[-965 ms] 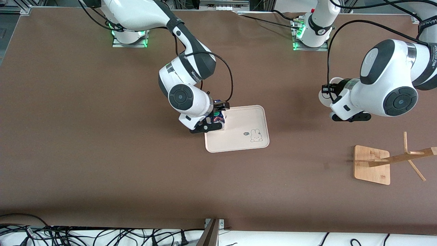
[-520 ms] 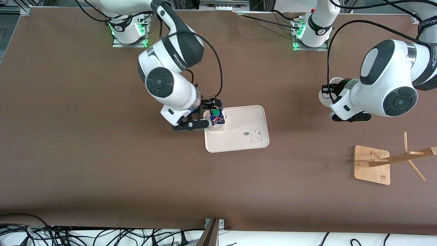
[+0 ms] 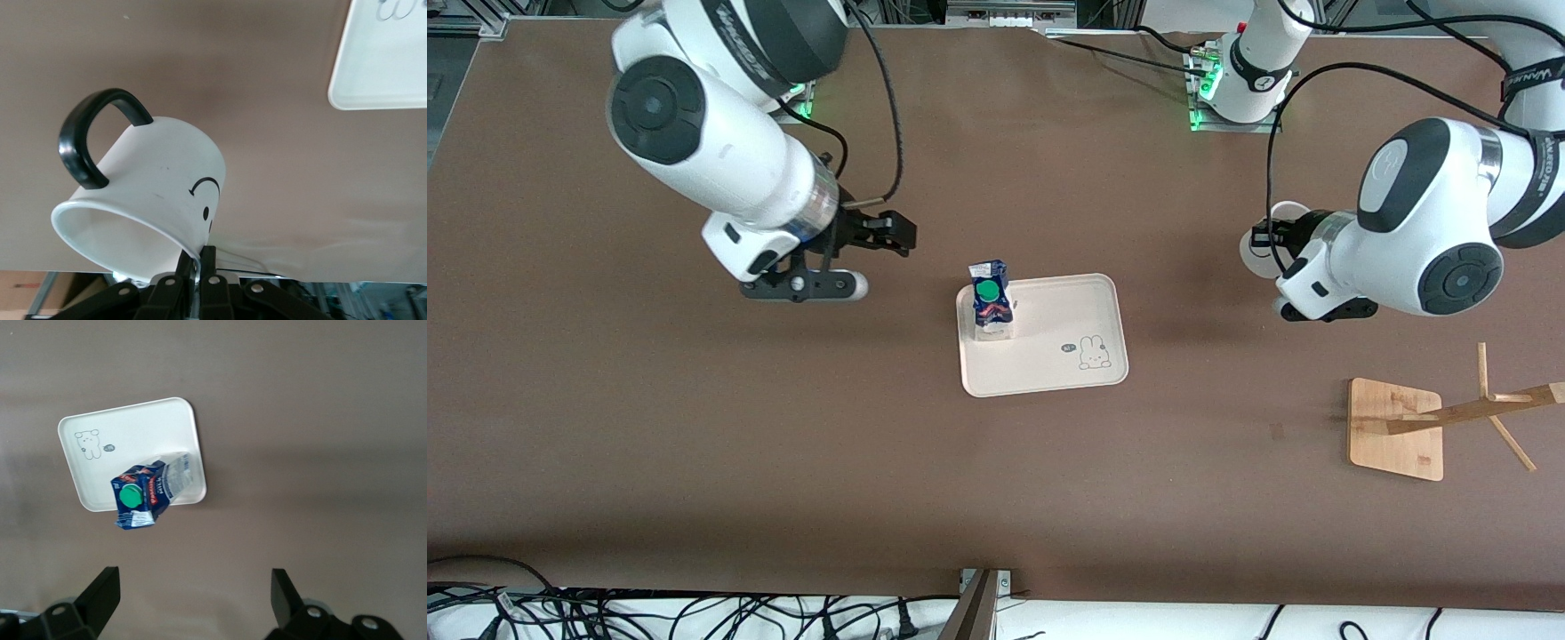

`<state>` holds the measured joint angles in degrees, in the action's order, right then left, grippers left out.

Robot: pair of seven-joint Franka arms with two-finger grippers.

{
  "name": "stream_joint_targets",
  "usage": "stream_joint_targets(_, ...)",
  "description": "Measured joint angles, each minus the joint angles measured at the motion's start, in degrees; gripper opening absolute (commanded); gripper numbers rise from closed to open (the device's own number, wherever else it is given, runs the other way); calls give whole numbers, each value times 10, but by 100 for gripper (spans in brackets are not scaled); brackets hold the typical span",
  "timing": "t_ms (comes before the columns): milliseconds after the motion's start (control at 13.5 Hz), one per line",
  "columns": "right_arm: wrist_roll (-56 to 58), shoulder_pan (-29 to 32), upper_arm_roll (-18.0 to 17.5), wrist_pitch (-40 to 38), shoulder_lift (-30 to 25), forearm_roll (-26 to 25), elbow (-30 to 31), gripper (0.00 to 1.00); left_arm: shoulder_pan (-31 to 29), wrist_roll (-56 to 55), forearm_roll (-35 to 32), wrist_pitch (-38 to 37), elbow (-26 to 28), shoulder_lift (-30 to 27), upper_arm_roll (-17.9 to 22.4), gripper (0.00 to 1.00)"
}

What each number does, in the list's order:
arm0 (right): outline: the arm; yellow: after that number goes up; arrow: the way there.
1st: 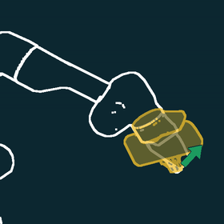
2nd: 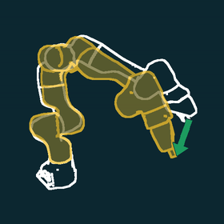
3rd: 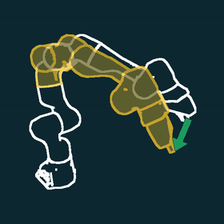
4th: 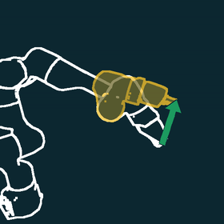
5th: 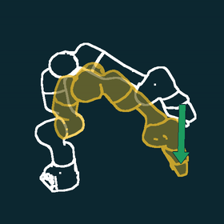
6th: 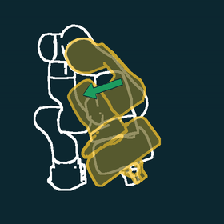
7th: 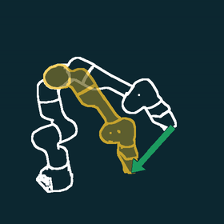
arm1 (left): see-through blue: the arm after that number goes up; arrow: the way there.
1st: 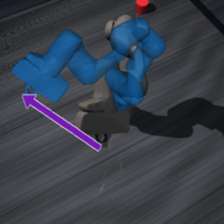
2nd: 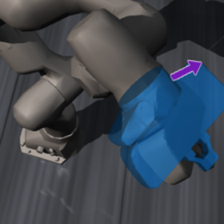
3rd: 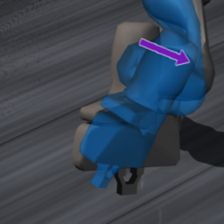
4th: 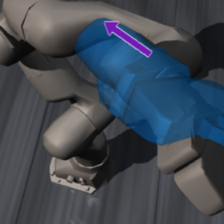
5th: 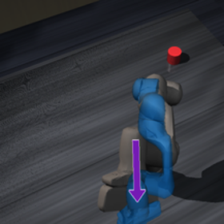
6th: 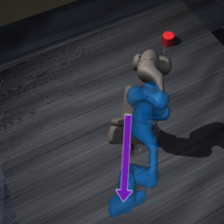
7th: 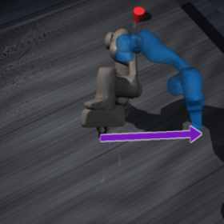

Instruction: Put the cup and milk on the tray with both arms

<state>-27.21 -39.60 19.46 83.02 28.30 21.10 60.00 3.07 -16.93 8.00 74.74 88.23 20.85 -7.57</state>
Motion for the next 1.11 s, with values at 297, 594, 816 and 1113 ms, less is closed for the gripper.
stream_joint_targets(297, 19, 42, 11, -39, -13, 0, -9, 100, 64, -87, 20, 10, -118, 116, -1, 0)
stream_joint_targets(594, 60, 113, 12, -82, -33, -8, -9, 100, 116, -192, 69, 41, -169, 189, -2, 0)
stream_joint_targets(816, 91, 177, -1, -89, -49, -51, 4, 100, 162, -231, 70, 80, -173, 213, -3, 0)
stream_joint_targets(1113, 188, 268, -77, -90, -66, -152, 31, 100, 188, -237, 70, 136, -179, 248, -3, 0)
